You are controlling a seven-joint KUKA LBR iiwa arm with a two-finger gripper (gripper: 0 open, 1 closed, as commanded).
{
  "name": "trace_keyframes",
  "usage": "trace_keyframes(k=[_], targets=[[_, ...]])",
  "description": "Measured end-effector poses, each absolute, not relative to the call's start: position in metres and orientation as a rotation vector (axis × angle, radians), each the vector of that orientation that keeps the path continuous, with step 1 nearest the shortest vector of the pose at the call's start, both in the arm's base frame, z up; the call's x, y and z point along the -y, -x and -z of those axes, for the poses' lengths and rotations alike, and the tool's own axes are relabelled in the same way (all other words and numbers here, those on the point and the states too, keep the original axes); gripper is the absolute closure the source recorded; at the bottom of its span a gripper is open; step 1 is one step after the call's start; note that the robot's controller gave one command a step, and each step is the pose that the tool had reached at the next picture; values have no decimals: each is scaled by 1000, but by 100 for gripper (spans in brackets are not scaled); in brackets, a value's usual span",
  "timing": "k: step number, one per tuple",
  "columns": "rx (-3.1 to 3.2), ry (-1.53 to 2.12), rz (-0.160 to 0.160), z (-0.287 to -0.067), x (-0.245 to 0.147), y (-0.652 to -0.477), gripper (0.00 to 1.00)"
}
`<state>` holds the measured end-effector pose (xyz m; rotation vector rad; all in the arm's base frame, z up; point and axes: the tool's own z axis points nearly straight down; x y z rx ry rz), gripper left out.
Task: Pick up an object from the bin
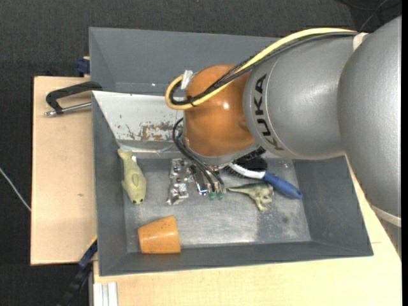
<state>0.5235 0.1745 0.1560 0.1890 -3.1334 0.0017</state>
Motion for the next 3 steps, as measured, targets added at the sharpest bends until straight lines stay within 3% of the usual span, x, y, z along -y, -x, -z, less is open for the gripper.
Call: trace_keyframes(k=[1,2,3], targets=[[3136,-188,2,-157,-176,-524,0],[3178,-158,17,-126,-171,-521,0],[3152,-165,11,-168,-215,-557,0]])
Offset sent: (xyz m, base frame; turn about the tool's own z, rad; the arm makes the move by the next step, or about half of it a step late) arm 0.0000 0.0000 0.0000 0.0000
